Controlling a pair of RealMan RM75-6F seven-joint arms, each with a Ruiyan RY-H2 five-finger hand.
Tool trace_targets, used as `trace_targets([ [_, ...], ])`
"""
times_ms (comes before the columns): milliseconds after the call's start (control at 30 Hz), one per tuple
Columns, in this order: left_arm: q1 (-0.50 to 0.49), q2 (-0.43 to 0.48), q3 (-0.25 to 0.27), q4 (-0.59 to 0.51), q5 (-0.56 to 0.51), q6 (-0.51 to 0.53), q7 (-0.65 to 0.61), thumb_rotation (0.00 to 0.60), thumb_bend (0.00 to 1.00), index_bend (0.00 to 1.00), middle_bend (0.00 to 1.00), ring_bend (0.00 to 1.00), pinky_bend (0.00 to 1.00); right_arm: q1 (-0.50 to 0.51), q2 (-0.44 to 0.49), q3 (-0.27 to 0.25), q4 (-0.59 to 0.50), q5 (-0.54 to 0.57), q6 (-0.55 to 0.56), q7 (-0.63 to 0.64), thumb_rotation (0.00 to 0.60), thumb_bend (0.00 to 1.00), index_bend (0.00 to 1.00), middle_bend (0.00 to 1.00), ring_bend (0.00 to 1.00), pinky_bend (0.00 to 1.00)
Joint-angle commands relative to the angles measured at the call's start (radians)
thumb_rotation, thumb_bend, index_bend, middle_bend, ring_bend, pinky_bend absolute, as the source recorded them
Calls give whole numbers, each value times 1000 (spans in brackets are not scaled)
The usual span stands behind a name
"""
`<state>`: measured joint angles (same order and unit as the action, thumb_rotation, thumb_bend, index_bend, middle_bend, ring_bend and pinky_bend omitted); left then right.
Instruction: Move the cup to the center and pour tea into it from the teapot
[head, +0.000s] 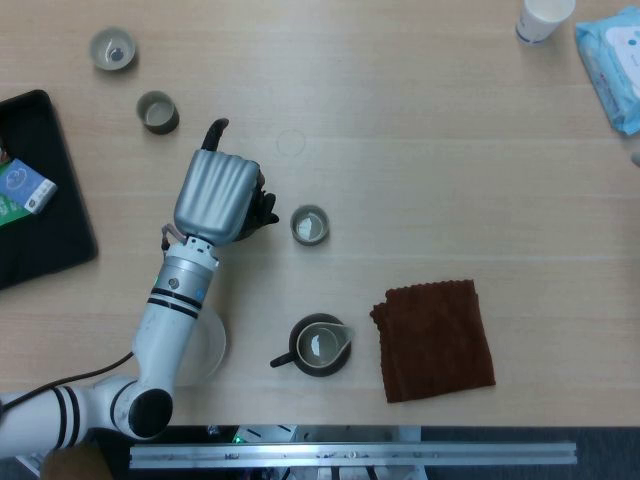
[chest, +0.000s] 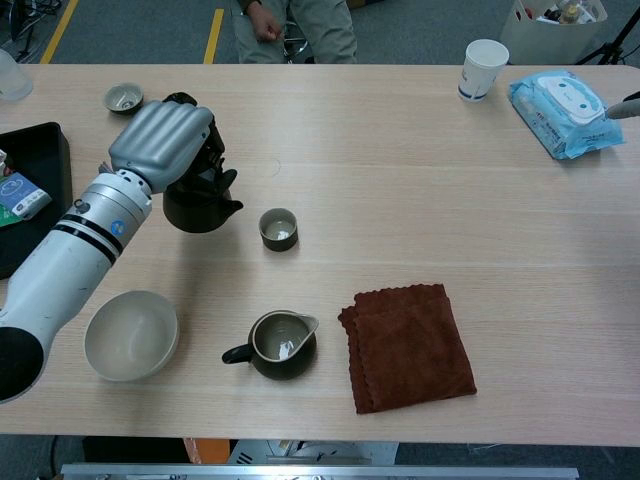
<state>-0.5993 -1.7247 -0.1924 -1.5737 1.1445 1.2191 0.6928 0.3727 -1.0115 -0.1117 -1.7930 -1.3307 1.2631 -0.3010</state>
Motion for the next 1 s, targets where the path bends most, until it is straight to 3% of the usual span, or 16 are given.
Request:
trace_targets([
  [33, -14, -24, -4, 25, -10, -5, 11, 521, 350, 961, 1000, 902, 152, -6, -2, 7, 8, -3, -10, 7, 600, 212, 141, 102, 0, 49],
  [1000, -67, -125, 16, 118, 30, 12, 66, 540, 349, 960, 1000, 902, 153, -60, 6, 64, 49, -23, -55, 71, 600, 213, 141, 101, 0, 49],
])
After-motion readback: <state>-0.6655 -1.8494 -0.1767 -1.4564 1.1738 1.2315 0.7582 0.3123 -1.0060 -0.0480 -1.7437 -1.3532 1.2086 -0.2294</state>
